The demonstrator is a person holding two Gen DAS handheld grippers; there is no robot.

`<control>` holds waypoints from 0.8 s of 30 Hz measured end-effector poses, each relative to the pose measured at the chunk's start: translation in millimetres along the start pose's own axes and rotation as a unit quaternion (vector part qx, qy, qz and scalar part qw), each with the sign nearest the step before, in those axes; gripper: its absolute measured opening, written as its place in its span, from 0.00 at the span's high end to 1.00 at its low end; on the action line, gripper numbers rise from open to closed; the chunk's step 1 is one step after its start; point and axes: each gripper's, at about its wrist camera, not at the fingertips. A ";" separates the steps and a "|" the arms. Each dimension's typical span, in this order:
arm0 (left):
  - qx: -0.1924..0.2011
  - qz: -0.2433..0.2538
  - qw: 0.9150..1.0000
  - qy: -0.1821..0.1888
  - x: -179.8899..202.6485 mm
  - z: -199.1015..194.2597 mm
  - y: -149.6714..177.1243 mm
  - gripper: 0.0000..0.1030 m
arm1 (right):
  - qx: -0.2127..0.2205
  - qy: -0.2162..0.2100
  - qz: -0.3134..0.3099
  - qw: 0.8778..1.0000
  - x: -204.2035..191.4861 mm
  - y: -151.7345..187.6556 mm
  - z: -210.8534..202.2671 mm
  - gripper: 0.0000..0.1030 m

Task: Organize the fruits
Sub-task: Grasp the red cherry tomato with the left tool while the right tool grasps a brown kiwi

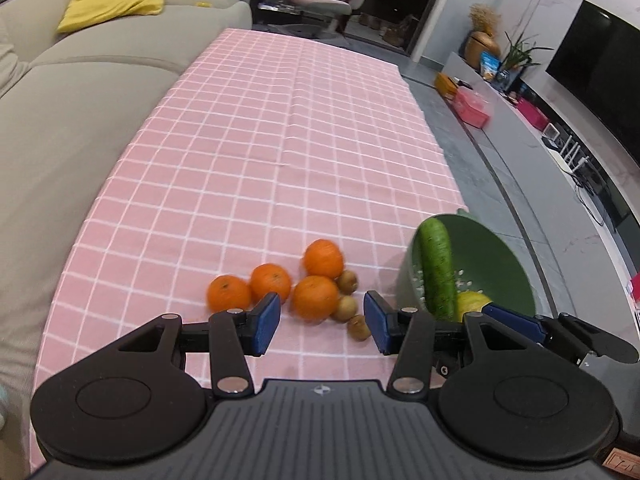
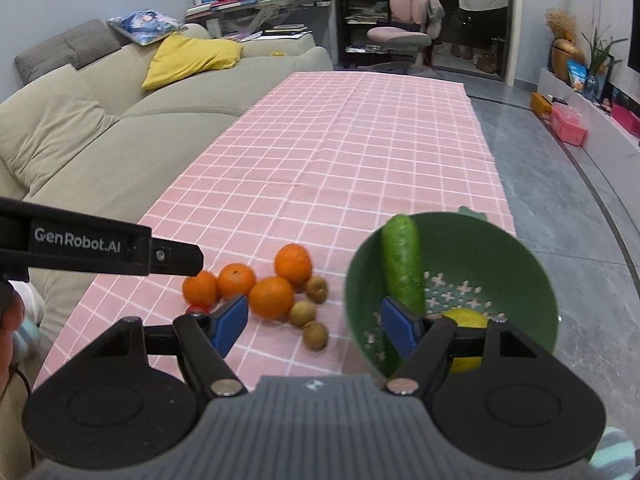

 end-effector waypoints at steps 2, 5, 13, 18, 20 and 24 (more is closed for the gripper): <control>-0.001 -0.007 1.000 0.000 -7.9 0.9 5.9 0.45 | 0.001 -0.003 -0.009 1.000 -7.4 3.5 2.6 0.32; -0.006 -0.018 1.000 0.002 -19.5 4.5 12.2 0.45 | 0.001 -0.010 -0.028 1.000 -18.9 9.6 8.2 0.34; -0.028 -0.016 0.999 -0.015 -34.6 27.2 26.2 0.46 | -0.011 -0.006 -0.109 0.994 -40.6 25.0 30.5 0.52; -0.033 -0.020 0.999 -0.014 -43.3 39.0 32.5 0.46 | -0.023 -0.005 -0.125 0.992 -43.4 28.4 51.6 0.53; -0.036 -0.026 0.999 -0.017 -46.5 45.8 34.1 0.46 | -0.025 0.001 -0.137 0.990 -45.8 29.8 59.9 0.54; -0.038 -0.040 0.998 -0.015 -51.7 59.7 34.4 0.46 | -0.024 0.059 -0.215 0.975 -61.6 40.4 77.6 0.63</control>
Point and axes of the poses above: each gripper's, at about its wrist camera, not at the fingertips, and z roughly the way its jaws point, x to its right, y to its underside, and after that the axes turned 7 degrees about -x, right-handed
